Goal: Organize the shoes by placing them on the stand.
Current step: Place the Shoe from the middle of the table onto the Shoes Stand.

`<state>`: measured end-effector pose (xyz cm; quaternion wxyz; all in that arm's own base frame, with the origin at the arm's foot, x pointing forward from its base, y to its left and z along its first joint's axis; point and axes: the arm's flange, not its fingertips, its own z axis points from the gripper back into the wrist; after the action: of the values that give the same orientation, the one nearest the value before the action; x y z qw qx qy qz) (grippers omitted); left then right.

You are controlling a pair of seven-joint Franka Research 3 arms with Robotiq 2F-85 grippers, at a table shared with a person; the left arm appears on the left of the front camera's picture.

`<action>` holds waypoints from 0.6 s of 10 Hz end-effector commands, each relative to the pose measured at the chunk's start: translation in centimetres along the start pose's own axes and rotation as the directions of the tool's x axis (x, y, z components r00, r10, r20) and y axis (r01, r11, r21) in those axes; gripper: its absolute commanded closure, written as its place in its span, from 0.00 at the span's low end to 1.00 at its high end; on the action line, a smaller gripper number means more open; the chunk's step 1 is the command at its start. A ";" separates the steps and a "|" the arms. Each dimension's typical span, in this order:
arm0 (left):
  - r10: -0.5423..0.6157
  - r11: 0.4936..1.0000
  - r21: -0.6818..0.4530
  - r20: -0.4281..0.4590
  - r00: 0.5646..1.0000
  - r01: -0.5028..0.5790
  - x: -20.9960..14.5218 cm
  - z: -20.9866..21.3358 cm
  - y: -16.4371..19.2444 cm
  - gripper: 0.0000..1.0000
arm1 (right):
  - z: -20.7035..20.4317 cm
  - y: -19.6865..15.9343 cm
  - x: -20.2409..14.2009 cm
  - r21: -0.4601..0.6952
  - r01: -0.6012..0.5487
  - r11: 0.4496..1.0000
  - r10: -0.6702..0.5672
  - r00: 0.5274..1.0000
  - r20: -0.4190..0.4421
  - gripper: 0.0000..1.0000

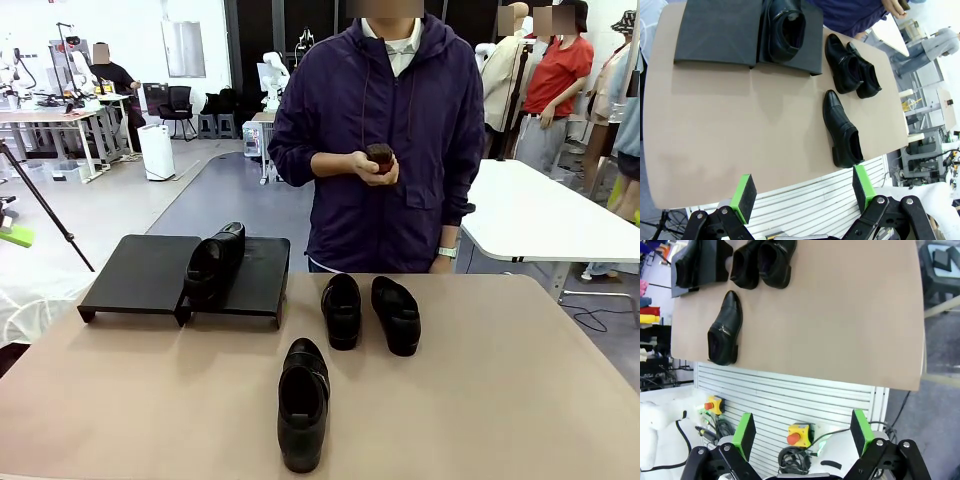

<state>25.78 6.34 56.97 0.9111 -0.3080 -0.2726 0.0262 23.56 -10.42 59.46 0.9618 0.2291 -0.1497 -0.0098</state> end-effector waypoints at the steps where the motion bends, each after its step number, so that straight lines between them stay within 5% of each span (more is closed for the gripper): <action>1: -0.008 1.000 -0.005 0.008 1.000 0.008 0.2 0.0 0.1 0.00 | 0.3 -0.1 0.1 0.006 -0.016 1.000 0.016 1.000 -0.002 0.00; 5: 0.000 1.000 0.000 0.000 1.000 0.000 0.0 0.0 0.0 0.00 | 0.3 -0.1 0.1 0.006 -0.016 1.000 0.016 1.000 -0.002 0.00; 6: 0.006 0.999 0.049 -0.122 0.993 0.000 0.3 -3.7 -4.7 0.00 | 0.3 -0.1 0.1 0.006 -0.016 1.000 0.016 1.000 -0.002 0.00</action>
<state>26.06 4.62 56.83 0.9185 -0.3017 -0.2549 0.0193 23.57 -10.42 59.46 0.9619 0.2287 -0.1495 -0.0101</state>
